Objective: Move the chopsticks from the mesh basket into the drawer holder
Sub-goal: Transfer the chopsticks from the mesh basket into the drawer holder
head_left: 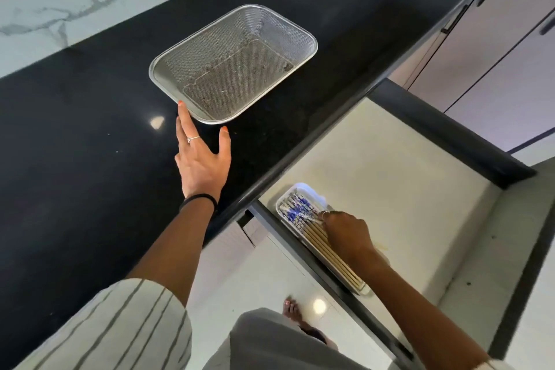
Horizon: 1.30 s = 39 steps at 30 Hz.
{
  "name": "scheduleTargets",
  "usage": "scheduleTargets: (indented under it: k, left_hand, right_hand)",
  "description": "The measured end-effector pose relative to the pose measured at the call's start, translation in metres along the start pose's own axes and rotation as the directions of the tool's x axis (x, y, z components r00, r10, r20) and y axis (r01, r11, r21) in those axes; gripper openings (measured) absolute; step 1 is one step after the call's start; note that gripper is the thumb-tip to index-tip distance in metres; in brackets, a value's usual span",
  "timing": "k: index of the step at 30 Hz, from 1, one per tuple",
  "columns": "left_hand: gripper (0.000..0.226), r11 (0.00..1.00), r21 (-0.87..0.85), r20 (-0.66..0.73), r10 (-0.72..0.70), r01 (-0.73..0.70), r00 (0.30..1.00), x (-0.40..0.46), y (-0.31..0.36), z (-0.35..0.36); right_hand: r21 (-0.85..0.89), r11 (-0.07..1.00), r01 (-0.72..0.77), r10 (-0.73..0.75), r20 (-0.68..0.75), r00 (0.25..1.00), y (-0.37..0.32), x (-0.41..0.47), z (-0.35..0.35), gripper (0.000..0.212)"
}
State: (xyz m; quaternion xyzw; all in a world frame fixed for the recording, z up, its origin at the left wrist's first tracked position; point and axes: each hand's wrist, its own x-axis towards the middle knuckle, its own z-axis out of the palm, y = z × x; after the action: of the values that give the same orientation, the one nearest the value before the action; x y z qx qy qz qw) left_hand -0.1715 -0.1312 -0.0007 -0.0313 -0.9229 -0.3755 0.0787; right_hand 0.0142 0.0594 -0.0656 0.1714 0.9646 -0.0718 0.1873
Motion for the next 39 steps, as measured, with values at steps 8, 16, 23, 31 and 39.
scheduleTargets:
  k: [8,16,23,31,39]
  left_hand:
    - [0.08,1.0,0.003,-0.003,0.008,-0.008,1.0,0.0,-0.001,0.0]
    - [0.08,1.0,0.008,-0.001,0.009,-0.009,1.0,0.001,-0.002,0.001]
    - [0.08,1.0,0.016,0.002,-0.005,0.005,1.0,0.001,0.0,0.0]
    - [0.08,1.0,0.009,-0.01,0.019,-0.019,1.0,0.0,-0.001,0.001]
    - [0.08,1.0,0.002,-0.008,0.021,-0.021,1.0,0.0,-0.001,0.001]
  right_hand:
    - [-0.057,0.997,-0.053,0.053,0.011,0.999,-0.006,0.005,0.02,0.032]
    - [-0.152,0.983,0.105,-0.105,0.009,0.994,0.001,0.013,0.033,0.052]
    - [-0.172,0.981,0.087,-0.078,0.058,0.995,0.008,0.008,0.039,0.048]
    - [-0.1,0.993,-0.059,0.064,0.046,0.997,0.012,-0.005,0.042,0.043]
    - [0.075,0.992,-0.099,0.092,0.098,0.991,0.016,-0.009,0.042,0.043]
